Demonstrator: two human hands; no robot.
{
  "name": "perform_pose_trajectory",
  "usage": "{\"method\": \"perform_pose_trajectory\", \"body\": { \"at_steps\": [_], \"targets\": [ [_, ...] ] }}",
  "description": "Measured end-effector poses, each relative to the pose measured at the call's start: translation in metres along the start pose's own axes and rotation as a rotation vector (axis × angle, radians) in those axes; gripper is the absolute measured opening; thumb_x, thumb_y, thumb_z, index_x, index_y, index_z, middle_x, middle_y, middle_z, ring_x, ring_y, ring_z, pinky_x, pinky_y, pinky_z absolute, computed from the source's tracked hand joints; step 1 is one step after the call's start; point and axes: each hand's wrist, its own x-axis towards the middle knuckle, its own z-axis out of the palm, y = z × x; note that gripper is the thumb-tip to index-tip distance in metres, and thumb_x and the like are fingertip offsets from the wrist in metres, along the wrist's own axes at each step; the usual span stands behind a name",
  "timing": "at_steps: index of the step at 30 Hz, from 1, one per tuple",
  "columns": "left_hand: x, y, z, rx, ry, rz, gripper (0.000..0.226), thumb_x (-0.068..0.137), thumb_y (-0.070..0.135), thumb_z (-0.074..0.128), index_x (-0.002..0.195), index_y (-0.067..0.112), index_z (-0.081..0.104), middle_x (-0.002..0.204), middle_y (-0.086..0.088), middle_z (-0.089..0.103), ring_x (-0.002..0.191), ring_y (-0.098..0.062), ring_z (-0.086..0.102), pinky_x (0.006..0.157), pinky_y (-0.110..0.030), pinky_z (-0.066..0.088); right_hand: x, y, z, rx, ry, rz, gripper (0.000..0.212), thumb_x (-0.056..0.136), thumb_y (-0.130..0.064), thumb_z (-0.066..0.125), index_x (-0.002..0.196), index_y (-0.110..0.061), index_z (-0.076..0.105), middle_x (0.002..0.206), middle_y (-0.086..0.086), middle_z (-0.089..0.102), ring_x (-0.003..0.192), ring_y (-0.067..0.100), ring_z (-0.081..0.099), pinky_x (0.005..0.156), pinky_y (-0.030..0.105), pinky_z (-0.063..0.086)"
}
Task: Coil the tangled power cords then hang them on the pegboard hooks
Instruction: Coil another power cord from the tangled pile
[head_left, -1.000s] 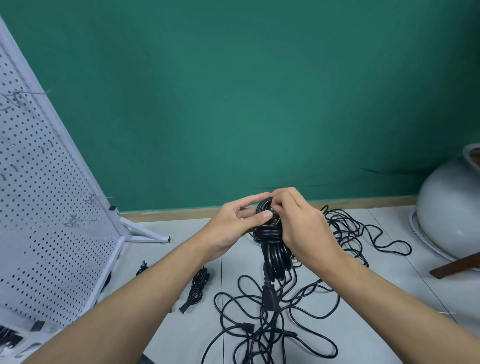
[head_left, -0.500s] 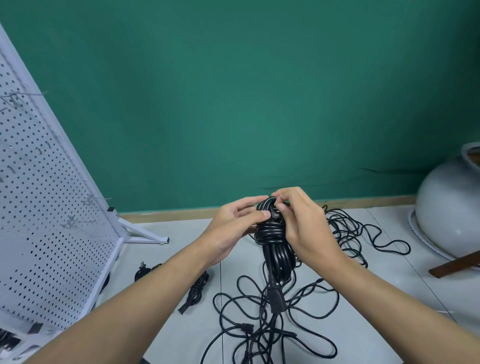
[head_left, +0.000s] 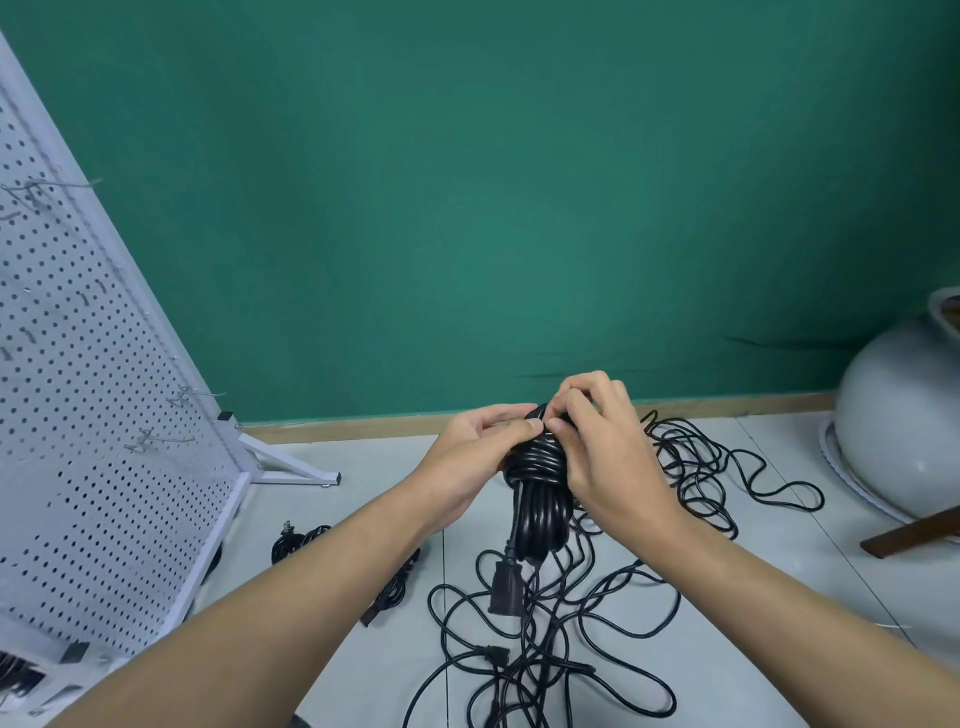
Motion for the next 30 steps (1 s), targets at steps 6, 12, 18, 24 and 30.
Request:
{"method": "perform_pose_trajectory", "body": {
  "at_steps": [6,12,18,24,30],
  "targets": [
    [0.000,0.001,-0.004,0.025,-0.035,0.014,0.033,0.099,0.011,0.066,0.132,0.011,0.064,0.113,-0.016,0.076,0.097,-0.020,0.070,0.101,-0.033,0.051,0.002,0.000,-0.005,0.115,0.000,0.086,0.011,0.104,-0.005,0.051,0.096,-0.013,0.055,0.099,-0.007,0.049,0.081,0.012,0.050,0.072,0.036,0.046],
    [-0.015,-0.006,0.004,0.202,-0.112,0.018,0.036,0.093,0.004,0.073,0.126,0.017,0.068,0.088,-0.008,0.073,0.086,-0.017,0.071,0.084,-0.021,0.053,0.004,0.001,-0.011,0.224,-0.049,0.184,0.016,0.107,-0.011,0.049,0.094,-0.017,0.053,0.085,-0.009,0.065,0.077,0.008,0.058,0.071,0.024,0.044],
    [-0.009,0.000,0.005,0.242,-0.069,0.063,0.033,0.093,0.019,0.076,0.124,0.018,0.067,0.100,-0.018,0.078,0.094,-0.025,0.073,0.108,-0.047,0.050,0.001,0.010,-0.019,0.325,0.009,0.207,0.009,0.104,-0.013,0.059,0.098,-0.016,0.065,0.091,-0.007,0.070,0.086,0.012,0.067,0.081,0.027,0.052],
    [-0.004,0.002,-0.011,0.208,0.027,0.065,0.035,0.092,0.021,0.077,0.125,0.017,0.064,0.102,-0.018,0.078,0.093,-0.024,0.073,0.112,-0.052,0.046,-0.001,0.025,-0.030,0.238,-0.185,0.108,0.019,0.093,-0.024,0.077,0.111,-0.029,0.078,0.104,-0.018,0.065,0.104,0.007,0.063,0.091,0.021,0.047],
    [-0.007,0.010,-0.016,0.256,-0.028,0.088,0.036,0.094,0.019,0.075,0.128,0.020,0.063,0.099,-0.010,0.079,0.098,-0.028,0.074,0.108,-0.043,0.049,0.004,0.024,-0.025,0.239,-0.289,0.106,0.030,0.089,-0.033,0.080,0.119,-0.029,0.077,0.099,-0.016,0.061,0.087,0.007,0.058,0.073,0.015,0.041]
  ]
}}
